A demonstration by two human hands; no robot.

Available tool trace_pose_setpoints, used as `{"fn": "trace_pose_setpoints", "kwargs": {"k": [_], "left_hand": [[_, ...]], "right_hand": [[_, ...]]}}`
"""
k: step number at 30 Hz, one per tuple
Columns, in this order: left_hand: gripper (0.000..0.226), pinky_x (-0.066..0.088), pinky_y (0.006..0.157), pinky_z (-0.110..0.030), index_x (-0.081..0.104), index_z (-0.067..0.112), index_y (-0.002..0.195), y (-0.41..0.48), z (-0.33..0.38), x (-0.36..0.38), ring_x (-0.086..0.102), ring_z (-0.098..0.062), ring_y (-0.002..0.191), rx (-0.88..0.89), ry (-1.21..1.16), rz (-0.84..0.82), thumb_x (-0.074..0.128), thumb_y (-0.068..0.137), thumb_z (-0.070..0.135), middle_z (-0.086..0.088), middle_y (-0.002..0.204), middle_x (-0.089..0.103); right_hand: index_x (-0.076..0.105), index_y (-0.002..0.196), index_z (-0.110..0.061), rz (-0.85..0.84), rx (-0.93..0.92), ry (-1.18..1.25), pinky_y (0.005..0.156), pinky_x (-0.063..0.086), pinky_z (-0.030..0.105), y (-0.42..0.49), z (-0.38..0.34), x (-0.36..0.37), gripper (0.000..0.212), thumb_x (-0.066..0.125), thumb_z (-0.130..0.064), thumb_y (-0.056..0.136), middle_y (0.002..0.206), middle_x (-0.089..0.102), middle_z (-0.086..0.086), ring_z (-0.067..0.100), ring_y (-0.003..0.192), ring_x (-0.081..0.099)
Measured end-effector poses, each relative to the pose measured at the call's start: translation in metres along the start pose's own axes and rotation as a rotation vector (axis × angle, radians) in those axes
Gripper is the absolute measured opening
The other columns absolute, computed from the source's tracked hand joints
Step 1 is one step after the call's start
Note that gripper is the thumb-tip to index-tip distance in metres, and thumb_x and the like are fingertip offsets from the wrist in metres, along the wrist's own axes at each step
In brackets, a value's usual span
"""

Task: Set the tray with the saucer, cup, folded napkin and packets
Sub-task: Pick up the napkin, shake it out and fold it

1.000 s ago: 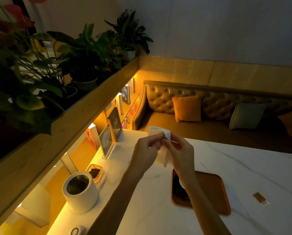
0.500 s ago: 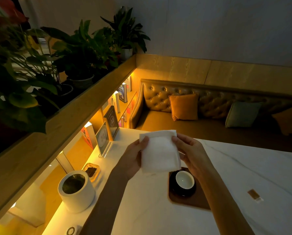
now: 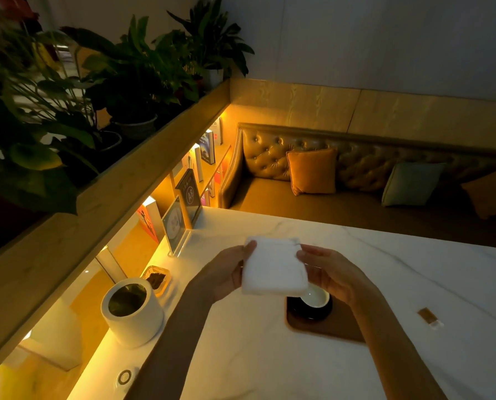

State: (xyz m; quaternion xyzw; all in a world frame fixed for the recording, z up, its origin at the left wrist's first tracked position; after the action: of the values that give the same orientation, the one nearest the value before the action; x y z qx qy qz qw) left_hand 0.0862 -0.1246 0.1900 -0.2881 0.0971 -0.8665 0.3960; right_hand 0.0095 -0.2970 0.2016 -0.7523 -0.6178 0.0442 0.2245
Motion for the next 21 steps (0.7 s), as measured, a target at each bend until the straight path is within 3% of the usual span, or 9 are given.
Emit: {"fn": "trace_pose_setpoints", "kwargs": {"k": [4, 9, 15, 21], "left_hand": [[0.054, 0.054, 0.096, -0.048, 0.051, 0.008, 0.135, -0.005, -0.018, -0.003, 0.063, -0.032, 0.119, -0.068, 0.077, -0.072, 0.070, 0.086, 0.017, -0.015, 0.129, 0.064], [0.048, 0.060, 0.083, -0.040, 0.054, 0.016, 0.128, -0.012, -0.029, 0.001, 0.068, -0.029, 0.110, -0.100, 0.121, -0.150, 0.072, 0.084, 0.012, -0.014, 0.125, 0.066], [0.051, 0.060, 0.085, -0.041, 0.050, 0.022, 0.129, -0.014, -0.022, 0.000, 0.069, -0.029, 0.109, -0.079, 0.264, -0.151, 0.073, 0.084, 0.016, -0.013, 0.124, 0.067], [0.044, 0.060, 0.077, -0.033, 0.059, 0.025, 0.119, -0.014, -0.009, 0.014, 0.071, -0.024, 0.103, 0.080, 0.304, -0.113, 0.077, 0.080, 0.019, -0.005, 0.114, 0.072]], "right_hand": [[0.052, 0.133, -0.019, -0.105, 0.060, 0.011, 0.083, 0.059, 0.041, -0.003, 0.020, 0.000, 0.050, 0.067, -0.022, 0.085, 0.121, 0.068, 0.012, 0.033, 0.110, 0.064], [0.038, 0.144, -0.026, -0.131, 0.086, 0.082, 0.082, 0.058, 0.042, -0.004, 0.039, -0.009, 0.080, 0.076, -0.008, 0.076, 0.120, 0.068, 0.013, 0.035, 0.112, 0.064], [0.036, 0.137, -0.050, -0.230, 0.054, -0.009, 0.085, 0.056, 0.046, -0.013, 0.033, -0.007, 0.078, 0.072, -0.007, 0.083, 0.128, 0.065, 0.002, 0.031, 0.117, 0.062], [0.041, 0.139, -0.030, -0.107, -0.070, 0.061, 0.082, 0.059, 0.040, -0.026, 0.015, -0.021, 0.070, 0.067, -0.001, 0.081, 0.123, 0.067, 0.009, 0.031, 0.112, 0.065]]}}
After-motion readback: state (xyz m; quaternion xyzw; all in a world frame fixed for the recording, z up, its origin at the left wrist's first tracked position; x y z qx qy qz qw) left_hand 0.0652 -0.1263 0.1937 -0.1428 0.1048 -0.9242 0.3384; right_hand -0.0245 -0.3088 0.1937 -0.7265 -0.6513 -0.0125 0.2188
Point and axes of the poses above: each hand's wrist, its own y-axis towards the middle knuckle, its own x-axis out of the palm, z = x × y, the point moved 9 cm from there along y, towards the middle knuckle
